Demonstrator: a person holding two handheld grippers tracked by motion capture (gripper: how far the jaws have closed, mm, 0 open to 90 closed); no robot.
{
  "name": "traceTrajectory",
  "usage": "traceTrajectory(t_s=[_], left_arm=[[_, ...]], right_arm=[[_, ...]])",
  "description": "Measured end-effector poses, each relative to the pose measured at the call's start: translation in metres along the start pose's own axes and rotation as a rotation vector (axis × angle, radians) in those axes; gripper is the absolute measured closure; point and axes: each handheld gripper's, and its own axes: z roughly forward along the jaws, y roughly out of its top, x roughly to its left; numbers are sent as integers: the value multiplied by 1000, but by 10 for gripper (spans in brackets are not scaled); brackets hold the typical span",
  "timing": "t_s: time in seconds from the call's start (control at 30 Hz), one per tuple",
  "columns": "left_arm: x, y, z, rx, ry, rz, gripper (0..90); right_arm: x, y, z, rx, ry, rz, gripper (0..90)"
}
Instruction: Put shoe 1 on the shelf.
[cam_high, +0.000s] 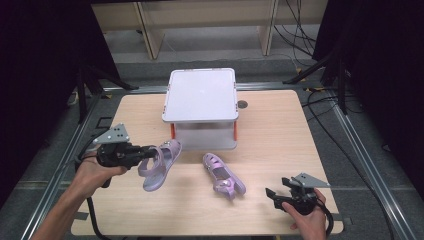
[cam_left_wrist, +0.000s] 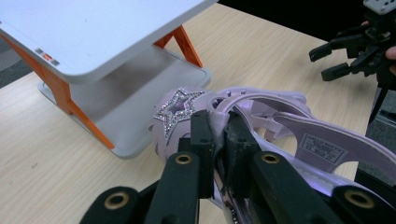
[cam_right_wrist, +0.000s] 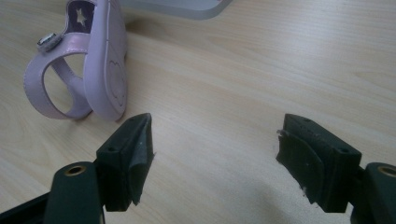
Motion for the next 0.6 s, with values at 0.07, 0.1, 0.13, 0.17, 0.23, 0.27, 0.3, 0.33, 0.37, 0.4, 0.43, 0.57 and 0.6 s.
traceTrajectory(t_s=[0.07,0.1,0.13,0.17,0.23,0.27,0.3,0.33,0.37,0.4,0.43,0.57,0.6], left_arm=[[2,6,1,-3,-3,-6,840],[4,9,1,3,-7,-6,841],[5,12,2,2,-11,-6,841],[6,16,2,-5,-13,-14,841],[9,23,2,0,-11,-10,840],[10,27,3,4,-13,-10,840],[11,31,3,3,-17,-8,840],[11,36,4,-4,-13,-3,840],[12,40,4,8,-17,-2,840],[13,44,5,-2,-23,-3,840],[13,48,6,0,-29,-2,841],[14,67,10,6,-36,0,841],[15,72,11,11,-37,4,841]], right_arm=[[0,0,0,-1,0,-1,265],[0,0,0,1,-1,4,265],[0,0,0,0,-2,3,265],[-1,0,0,-3,-2,-2,265],[-1,0,0,-3,-2,-3,265],[-1,0,0,-3,-2,-3,265],[-1,0,0,-4,-2,-3,264],[-1,0,0,-4,-2,-4,265],[-1,0,0,-1,-6,-7,265],[-1,0,0,-1,-6,-6,264],[-1,0,0,1,-6,-6,264],[-2,0,1,-12,-6,-23,264],[-3,0,1,-11,-6,-25,265]])
